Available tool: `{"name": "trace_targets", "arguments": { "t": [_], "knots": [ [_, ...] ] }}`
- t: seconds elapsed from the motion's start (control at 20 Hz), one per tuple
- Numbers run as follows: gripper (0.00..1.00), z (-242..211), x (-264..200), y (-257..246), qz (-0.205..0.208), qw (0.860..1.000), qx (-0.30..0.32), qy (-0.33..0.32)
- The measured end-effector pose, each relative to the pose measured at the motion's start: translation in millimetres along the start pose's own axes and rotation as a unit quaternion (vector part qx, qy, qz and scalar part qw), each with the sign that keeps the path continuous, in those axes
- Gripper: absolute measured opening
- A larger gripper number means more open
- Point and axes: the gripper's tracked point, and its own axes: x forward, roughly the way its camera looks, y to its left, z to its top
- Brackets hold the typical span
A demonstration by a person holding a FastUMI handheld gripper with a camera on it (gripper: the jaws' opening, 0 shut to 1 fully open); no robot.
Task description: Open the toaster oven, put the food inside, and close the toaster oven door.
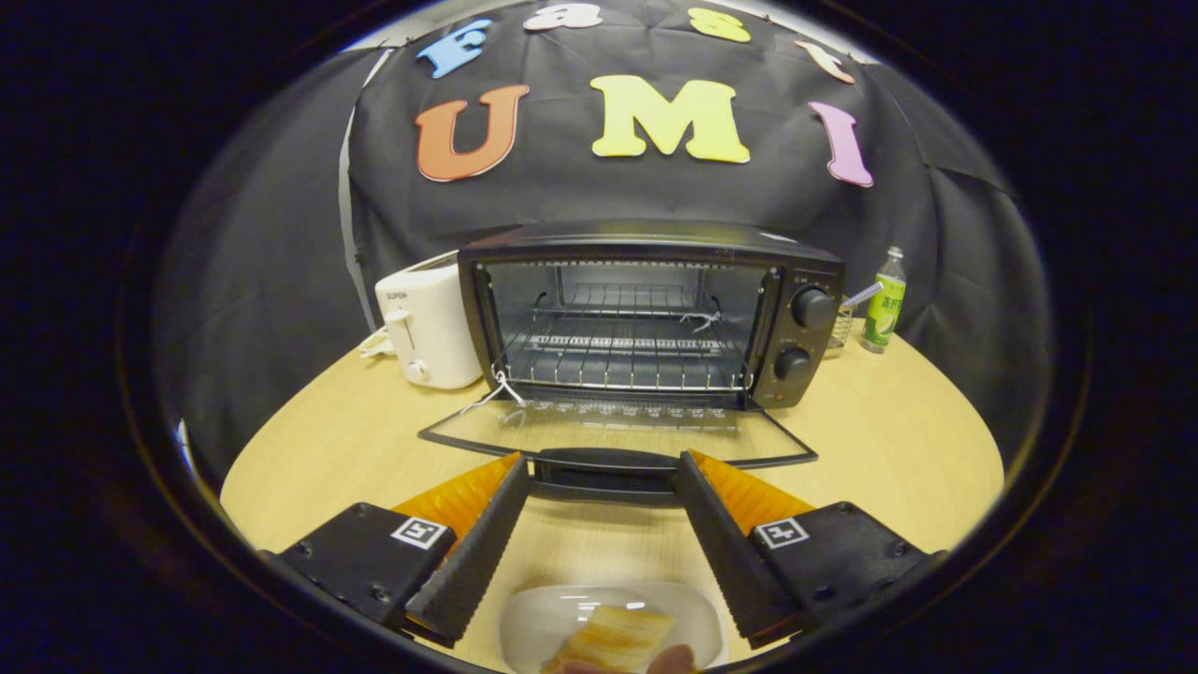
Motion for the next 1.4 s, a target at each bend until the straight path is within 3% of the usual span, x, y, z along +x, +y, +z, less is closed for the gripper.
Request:
{"name": "trace_targets", "arguments": {
  "t": [0.55,1.0,1.4],
  "knots": [
    [1.00,-19.9,-12.7,6.6,0.018,0.999,0.019,0.042],
    [1.00,-18.4,-84.8,15.1,0.019,0.999,0.029,0.036],
    [1.00,-76.0,-119.1,23.1,0.036,0.989,0.054,0.132]
  ]
}}
